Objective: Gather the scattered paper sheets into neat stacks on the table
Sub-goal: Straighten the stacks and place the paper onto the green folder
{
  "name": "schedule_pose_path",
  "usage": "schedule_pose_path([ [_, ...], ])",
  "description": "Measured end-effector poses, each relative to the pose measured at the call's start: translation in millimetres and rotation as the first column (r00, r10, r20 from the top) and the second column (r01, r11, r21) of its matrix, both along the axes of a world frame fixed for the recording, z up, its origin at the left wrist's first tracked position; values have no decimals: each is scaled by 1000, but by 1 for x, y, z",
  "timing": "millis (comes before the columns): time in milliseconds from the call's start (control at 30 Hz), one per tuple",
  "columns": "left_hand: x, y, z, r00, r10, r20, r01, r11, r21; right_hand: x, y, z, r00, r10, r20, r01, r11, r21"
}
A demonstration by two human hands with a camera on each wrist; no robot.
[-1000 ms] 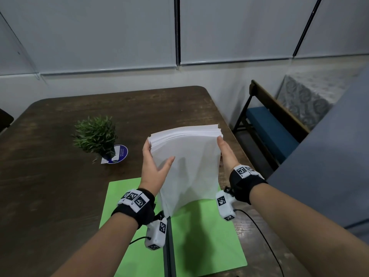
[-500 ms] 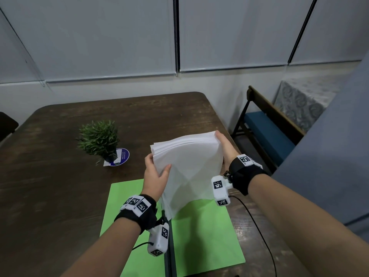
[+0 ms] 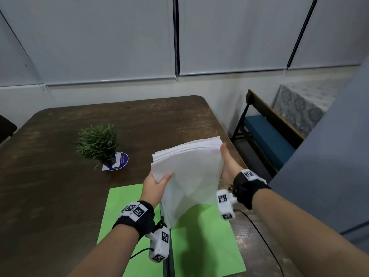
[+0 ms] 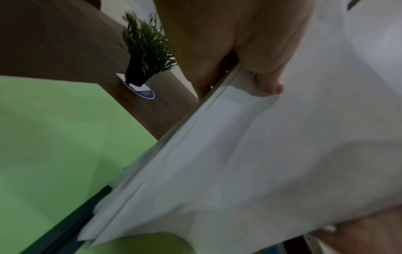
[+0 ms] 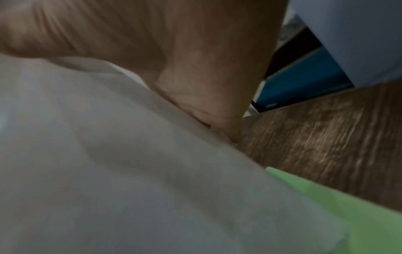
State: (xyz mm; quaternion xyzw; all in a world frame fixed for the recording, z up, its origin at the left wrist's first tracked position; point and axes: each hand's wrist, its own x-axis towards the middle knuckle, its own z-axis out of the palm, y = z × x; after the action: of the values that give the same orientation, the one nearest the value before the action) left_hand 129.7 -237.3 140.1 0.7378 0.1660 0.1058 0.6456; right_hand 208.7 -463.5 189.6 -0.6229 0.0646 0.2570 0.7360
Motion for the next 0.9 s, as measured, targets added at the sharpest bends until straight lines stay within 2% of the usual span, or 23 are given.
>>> schedule_pose_path([
  [67, 6, 2, 0, 999, 40, 4, -40, 999, -10, -7, -4, -17, 994, 60, 91, -53, 996, -76],
  [133, 13, 5, -1, 998, 70, -9, -70, 997, -13, -4, -4, -38, 978, 113, 174, -72, 971, -228],
  [233, 23, 7, -2, 996, 85, -30, -86, 996, -4, 6, 3, -55, 959, 89, 270, 18, 928, -371],
  [333, 30, 12, 0, 994, 103, -38, -103, 995, -13, 20, 12, -51, 935, 75, 347, 84, 903, -421],
  [433, 32, 23, 2, 988, 135, -77, -143, 983, -111, 37, 21, -33, 889, 218, 403, 23, 858, -513],
  [500, 28, 31, -6, 975, 160, -157, -190, 962, -199, 47, 33, -21, 846, 328, 420, -13, 800, -600],
  [633, 7, 41, -38, 915, 177, -363, -321, 863, -390, 60, 66, -35, 800, 509, 318, -109, 644, -757],
  [733, -11, 40, -65, 846, 200, -494, -427, 810, -403, 61, 90, -66, 778, 601, 184, -201, 515, -833],
  [800, -21, 41, -88, 801, 214, -558, -472, 801, -369, 57, 103, -87, 762, 636, 122, -239, 452, -859],
  [900, -34, 44, -115, 697, 230, -680, -422, 898, -128, 51, 119, -116, 760, 648, 37, -288, 388, -875],
])
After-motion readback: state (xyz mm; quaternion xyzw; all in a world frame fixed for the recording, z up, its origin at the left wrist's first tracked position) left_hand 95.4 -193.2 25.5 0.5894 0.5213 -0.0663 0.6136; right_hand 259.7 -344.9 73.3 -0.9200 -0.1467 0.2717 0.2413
